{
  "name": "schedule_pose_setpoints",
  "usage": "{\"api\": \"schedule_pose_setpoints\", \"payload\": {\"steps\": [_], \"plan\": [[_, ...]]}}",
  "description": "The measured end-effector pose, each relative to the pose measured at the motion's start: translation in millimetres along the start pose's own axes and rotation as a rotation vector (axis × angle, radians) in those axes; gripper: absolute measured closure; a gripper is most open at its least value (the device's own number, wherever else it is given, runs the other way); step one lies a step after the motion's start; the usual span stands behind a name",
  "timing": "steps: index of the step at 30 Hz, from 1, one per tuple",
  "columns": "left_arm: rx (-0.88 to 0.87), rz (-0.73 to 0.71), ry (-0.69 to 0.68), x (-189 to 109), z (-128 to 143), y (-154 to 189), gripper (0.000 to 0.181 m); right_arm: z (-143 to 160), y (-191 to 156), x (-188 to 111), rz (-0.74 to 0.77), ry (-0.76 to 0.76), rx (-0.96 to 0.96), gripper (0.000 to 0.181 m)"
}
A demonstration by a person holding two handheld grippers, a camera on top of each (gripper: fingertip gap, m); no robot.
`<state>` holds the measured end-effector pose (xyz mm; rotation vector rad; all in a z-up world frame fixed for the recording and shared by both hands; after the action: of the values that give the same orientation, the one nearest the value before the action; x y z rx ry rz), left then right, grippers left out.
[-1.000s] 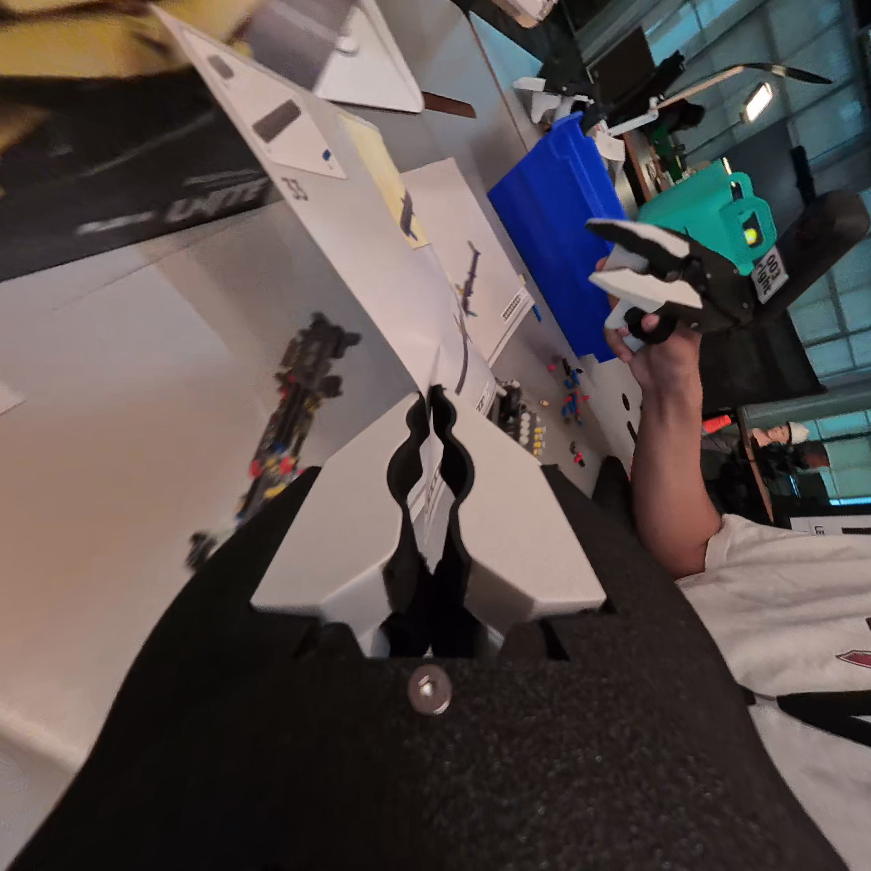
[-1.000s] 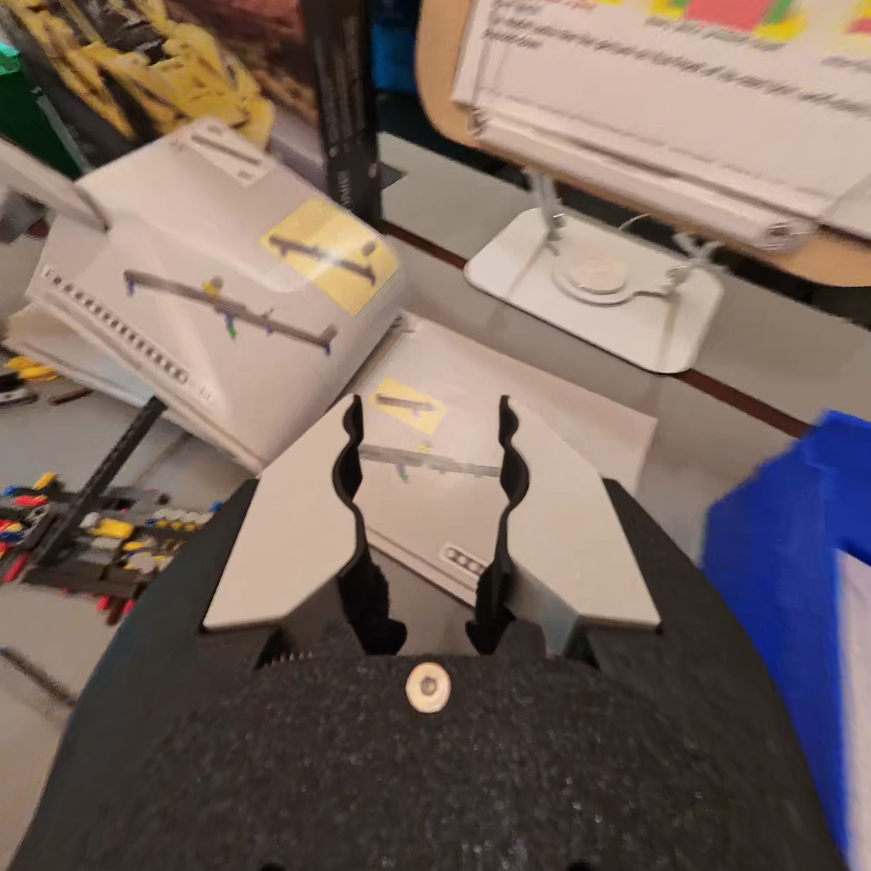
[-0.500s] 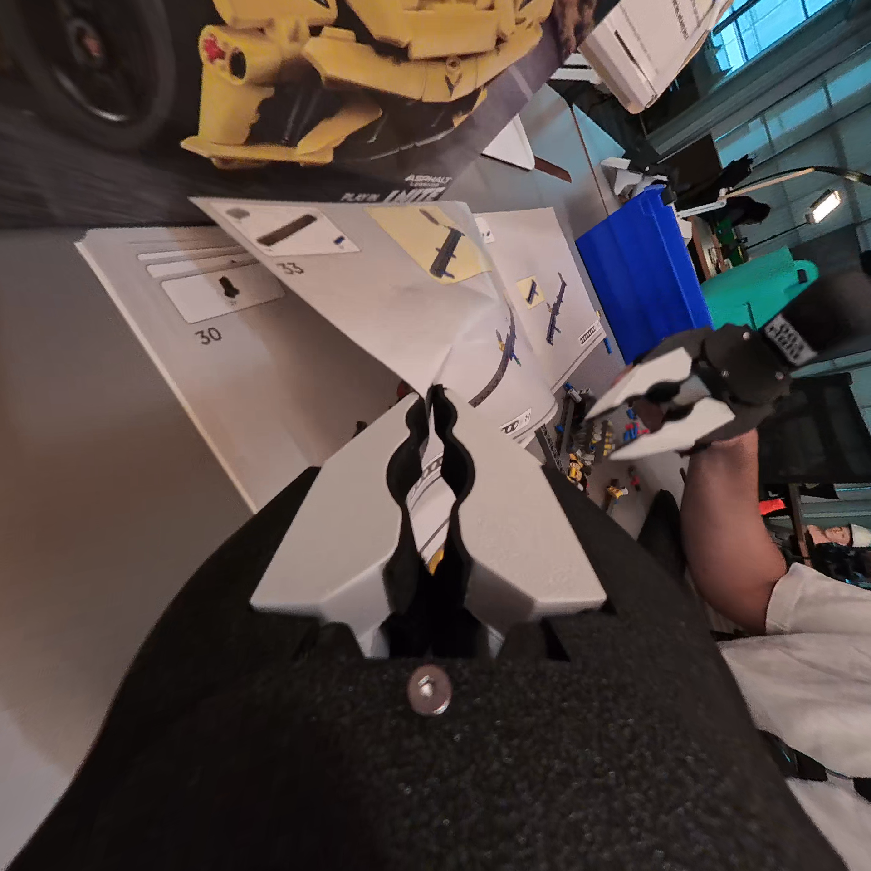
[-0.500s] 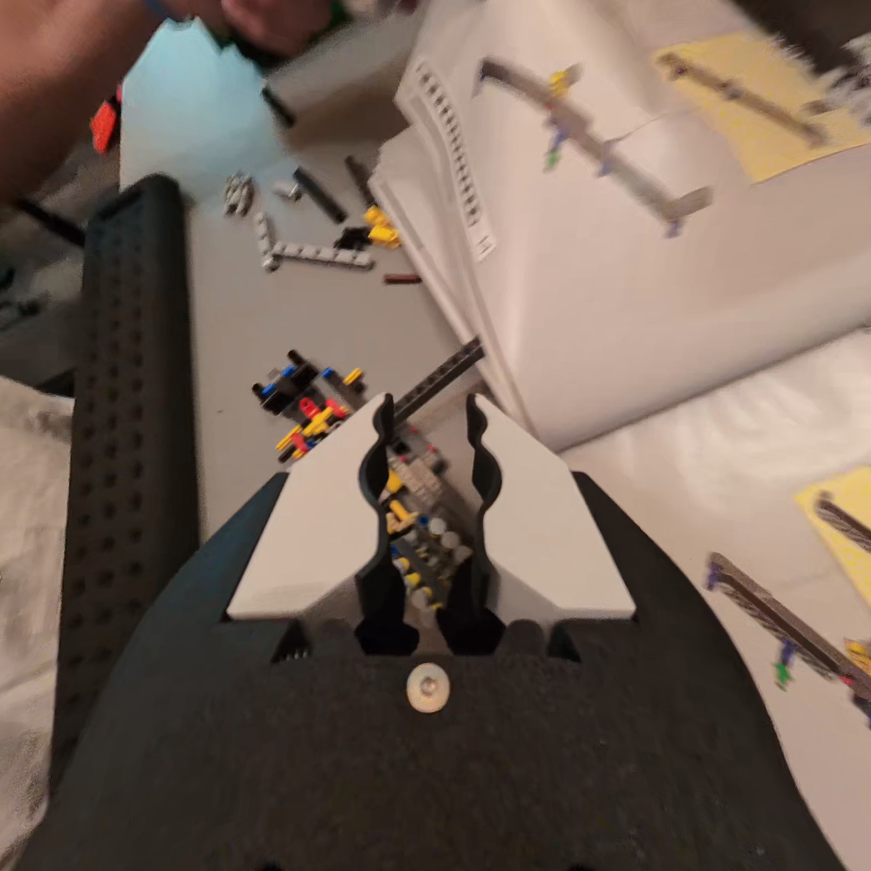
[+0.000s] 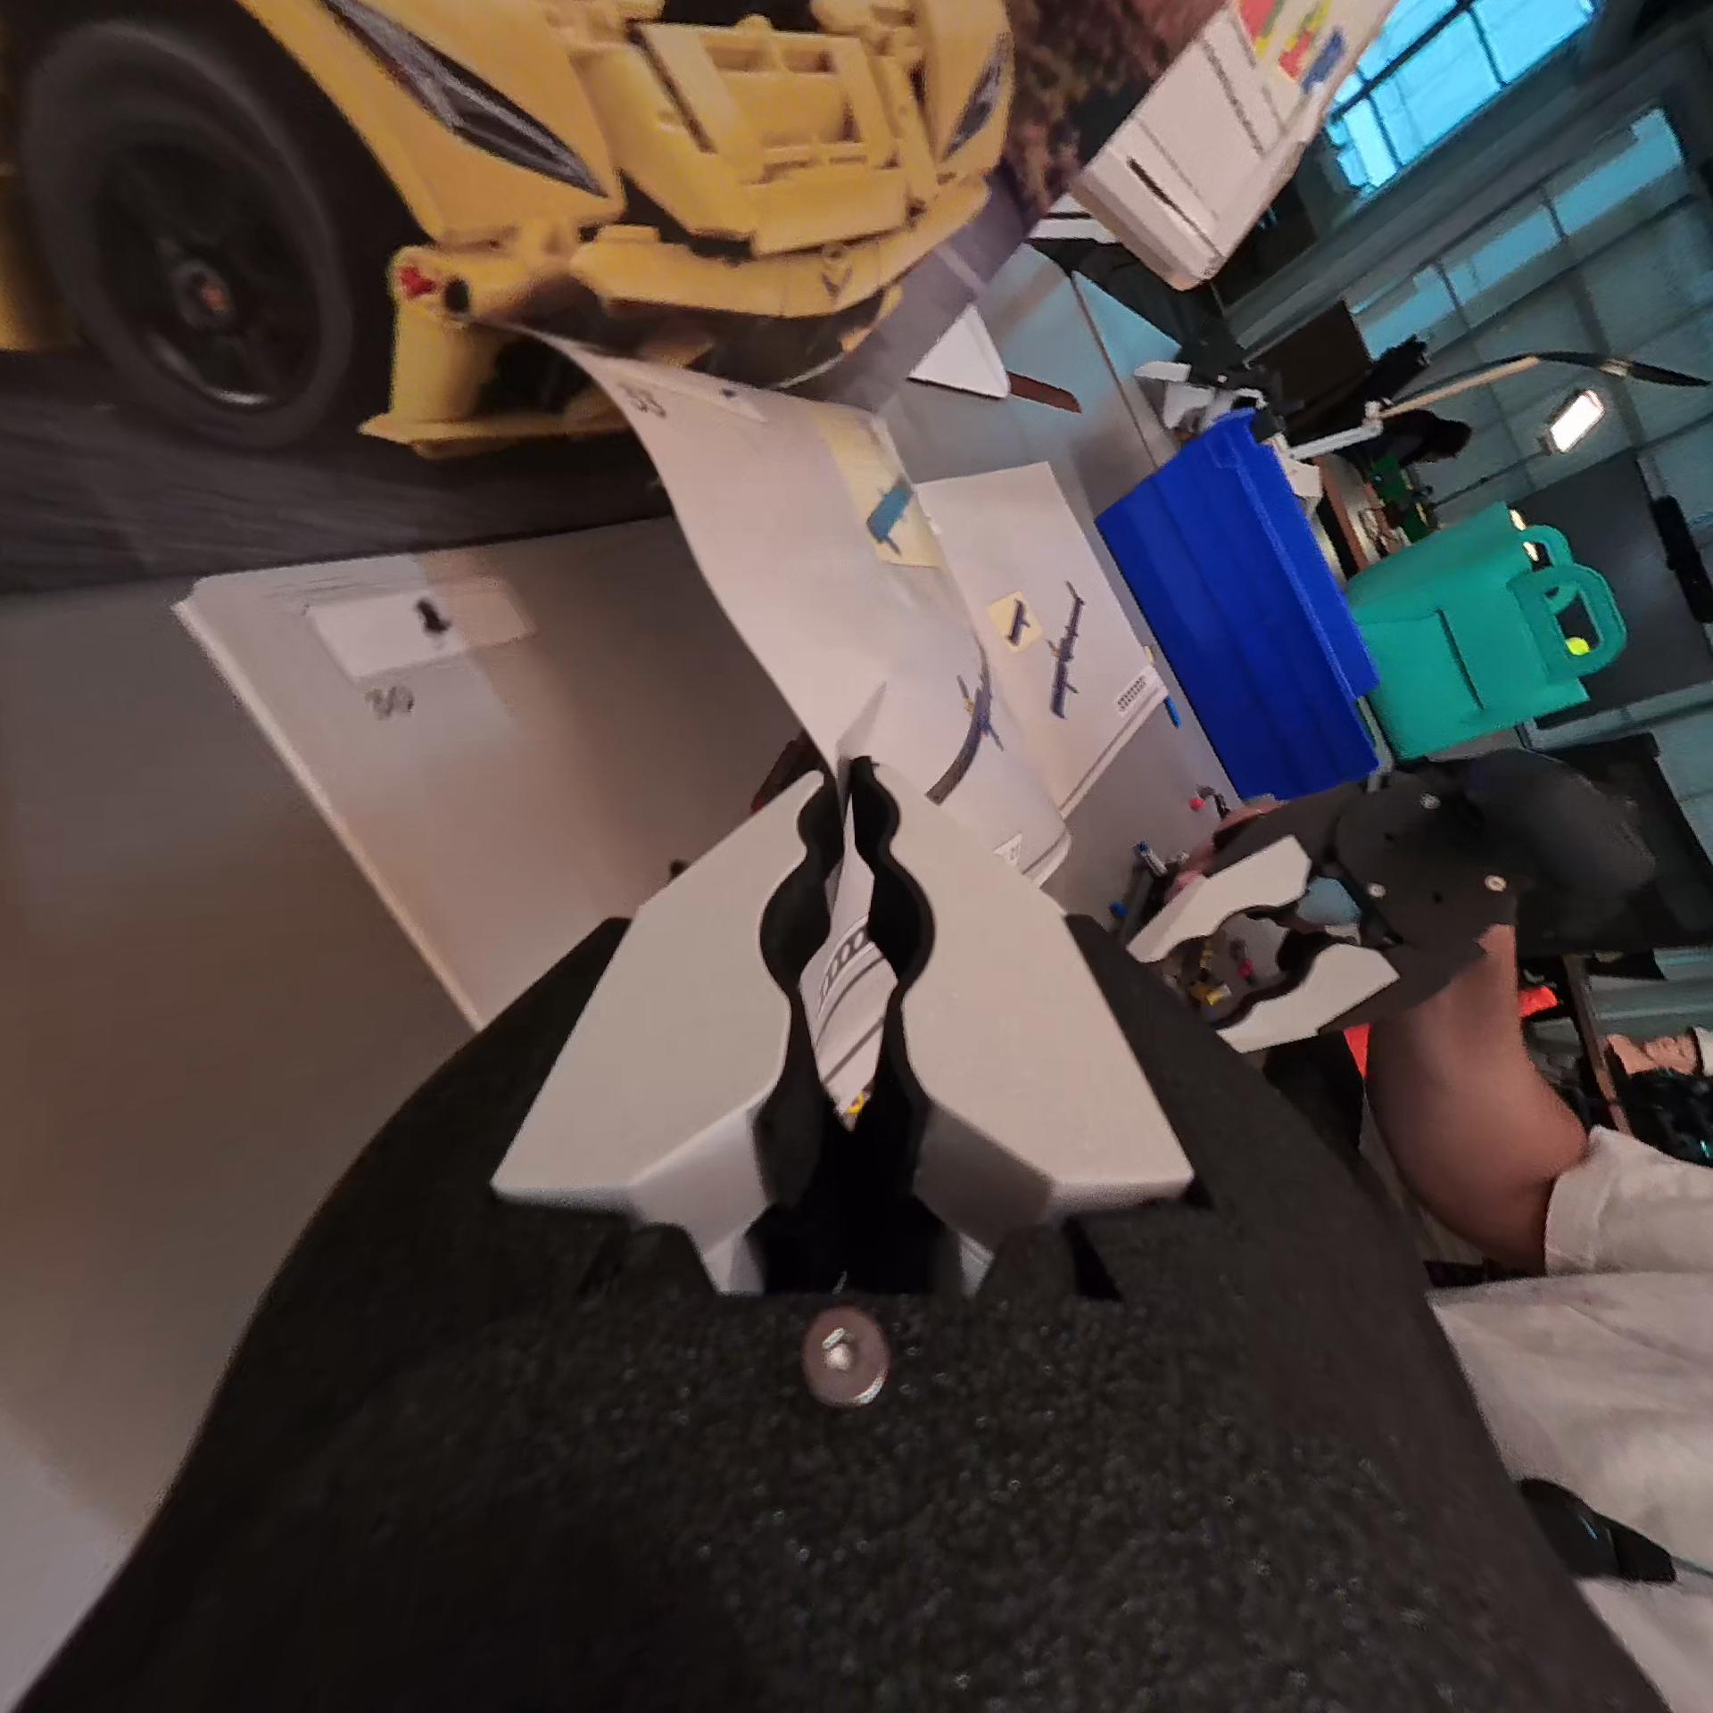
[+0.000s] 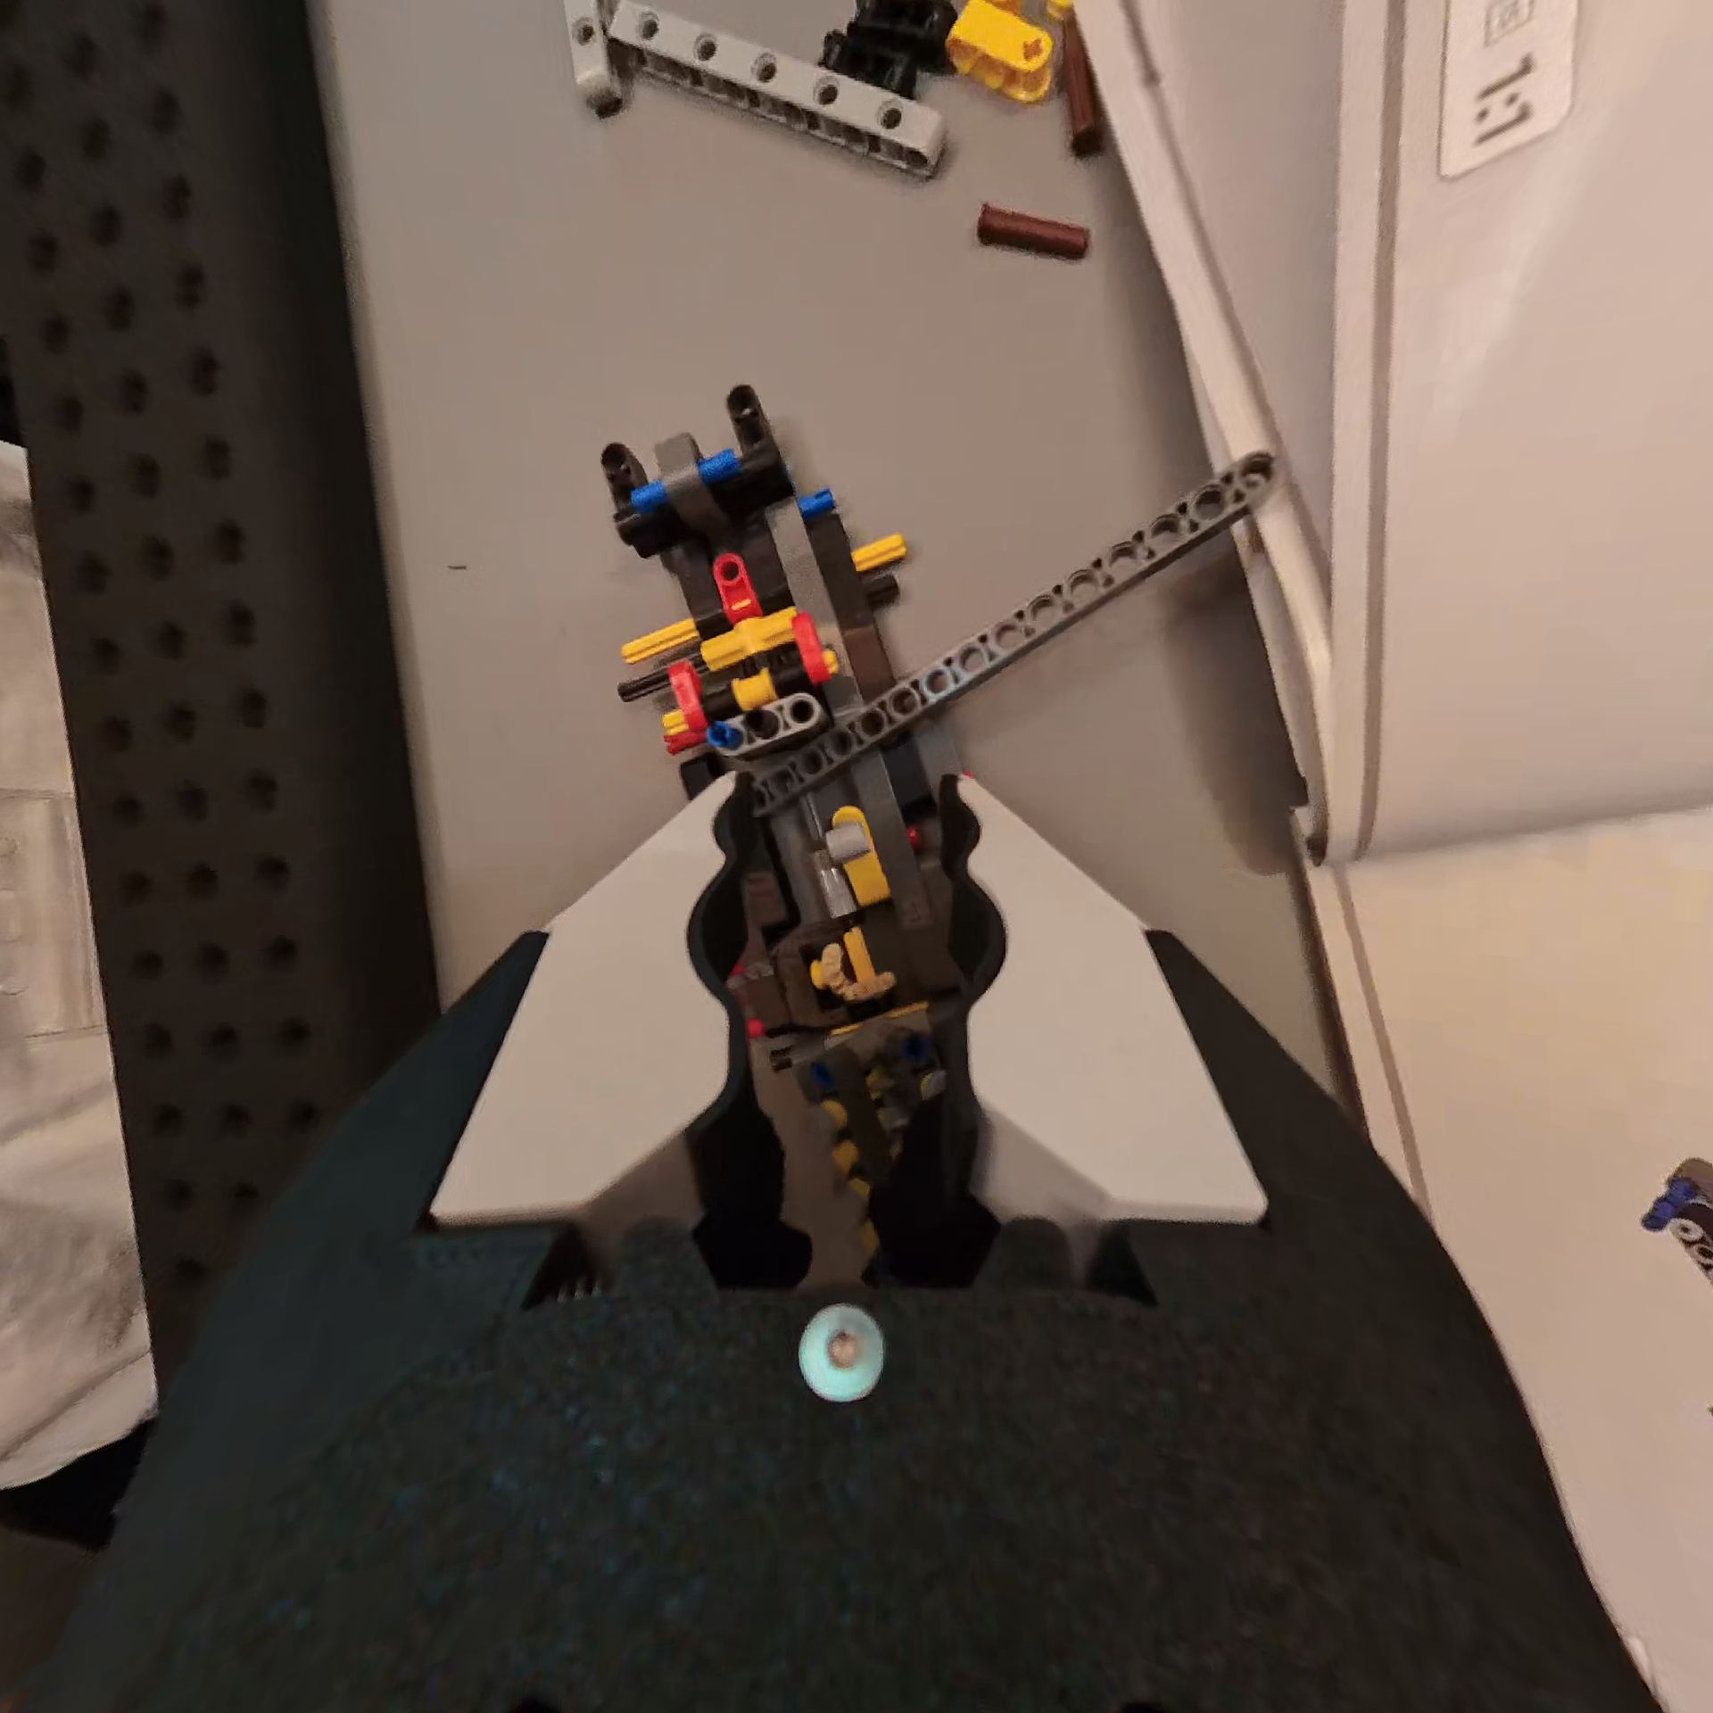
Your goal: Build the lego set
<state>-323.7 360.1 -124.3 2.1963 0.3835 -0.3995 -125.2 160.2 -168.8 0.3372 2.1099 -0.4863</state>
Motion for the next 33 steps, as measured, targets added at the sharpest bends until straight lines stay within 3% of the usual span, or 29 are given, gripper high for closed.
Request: {"api": "schedule_pose_setpoints", "payload": {"steps": [5, 8, 11, 14, 16, 18, 21, 25, 28, 30, 33], "plan": [[-0.025, -0.088, -0.047, 1.2, 14.5, -16.0, 0.181, -12.9, 2.9, -17.4, -0.013, 0.104, 0.018, 0.143], [-0.046, -0.065, -0.049, 0.3, 24.0, -17.4, 0.181, -18.3, 14.4, -25.3, 0.036, 0.160, 0.073, 0.143], [-0.054, -0.028, -0.036, -1.2, 29.6, -15.1, 0.181, -23.8, 26.3, -9.7, 0.115, 0.134, 0.195, 0.141], [-0.055, -0.008, -0.018, -2.0, 30.9, -13.8, 0.181, -31.1, 26.9, 15.0, 0.083, 0.101, 0.271, 0.142], [-0.055, -0.004, -0.013, -3.2, 31.2, -13.9, 0.181, -32.0, 25.7, 26.0, 0.082, 0.041, 0.264, 0.170], [-0.049, -0.009, -0.014, -3.7, 31.1, -14.5, 0.181, -34.3, 24.5, 24.5, 0.111, 0.011, 0.252, 0.171], [-0.029, -0.016, -0.022, -4.7, 30.0, -15.0, 0.181, -51.8, 14.0, 0.2, 0.147, 0.061, 0.174, 0.174], [-0.020, -0.014, -0.043, -4.3, 28.9, -14.9, 0.181, -89.1, -5.0, -57.2, 0.298, 0.159, -0.054, 0.175], [-0.011, -0.010, -0.066, -5.2, 29.8, -14.9, 0.181, -112.8, -26.0, -78.0, 0.235, 0.201, -0.130, 0.175], [0.002, -0.015, -0.101, -5.0, 32.4, -16.5, 0.181, -124.0, -40.0, -65.7, 0.131, 0.171, -0.192, 0.175], [0.033, -0.035, -0.175, -4.7, 32.8, -19.3, 0.181, -132.3, -57.8, -9.1, -0.005, 0.013, -0.362, 0.175]]}}
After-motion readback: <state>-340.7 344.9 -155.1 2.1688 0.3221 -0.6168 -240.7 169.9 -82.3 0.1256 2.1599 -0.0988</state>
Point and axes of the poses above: each gripper's, where its closed fingertips meet, x out along the fingers, z out of its underside, y = z × x across the jaws, the point moved 6 cm from there along -x, back along the fingers, and after that the axes turned 2 degrees about -x, right-handed, at the moved point
